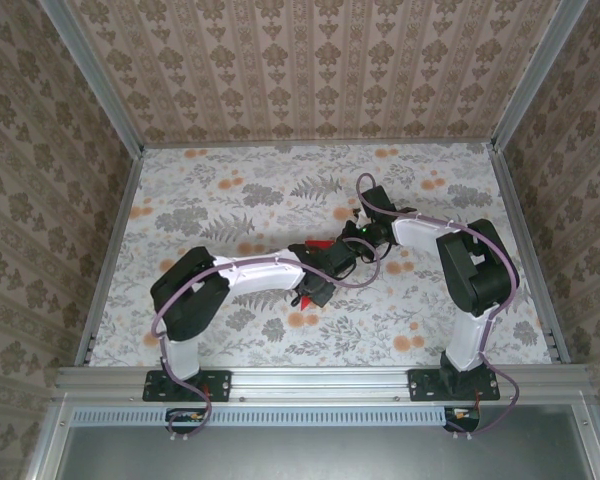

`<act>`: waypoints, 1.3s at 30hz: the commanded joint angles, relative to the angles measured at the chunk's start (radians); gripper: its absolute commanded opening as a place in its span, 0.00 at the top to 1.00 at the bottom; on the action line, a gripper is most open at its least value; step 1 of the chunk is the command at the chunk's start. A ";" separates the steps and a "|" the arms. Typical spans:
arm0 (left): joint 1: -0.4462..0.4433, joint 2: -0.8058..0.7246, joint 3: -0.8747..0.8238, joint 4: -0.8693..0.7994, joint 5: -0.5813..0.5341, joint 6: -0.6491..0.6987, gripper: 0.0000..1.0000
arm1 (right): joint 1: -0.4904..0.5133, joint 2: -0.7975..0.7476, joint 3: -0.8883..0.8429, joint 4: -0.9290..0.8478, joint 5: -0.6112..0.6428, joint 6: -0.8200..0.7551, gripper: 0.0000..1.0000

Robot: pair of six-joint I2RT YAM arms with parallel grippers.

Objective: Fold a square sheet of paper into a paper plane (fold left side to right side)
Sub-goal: Fold the wing for the fifth time at the center of the table.

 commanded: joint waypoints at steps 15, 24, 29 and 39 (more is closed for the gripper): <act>-0.001 0.016 0.013 -0.009 0.016 0.008 0.82 | 0.007 0.028 0.049 -0.058 0.039 -0.015 1.00; 0.059 -0.032 -0.016 0.044 0.155 0.005 0.90 | -0.029 -0.060 0.039 -0.055 0.104 -0.094 0.73; 0.118 -0.066 -0.042 0.095 0.283 -0.024 0.90 | -0.072 -0.184 -0.009 -0.085 0.217 -0.171 0.47; 0.241 -0.058 -0.075 0.196 0.557 -0.144 0.92 | -0.108 -0.342 -0.205 -0.004 0.244 -0.222 0.27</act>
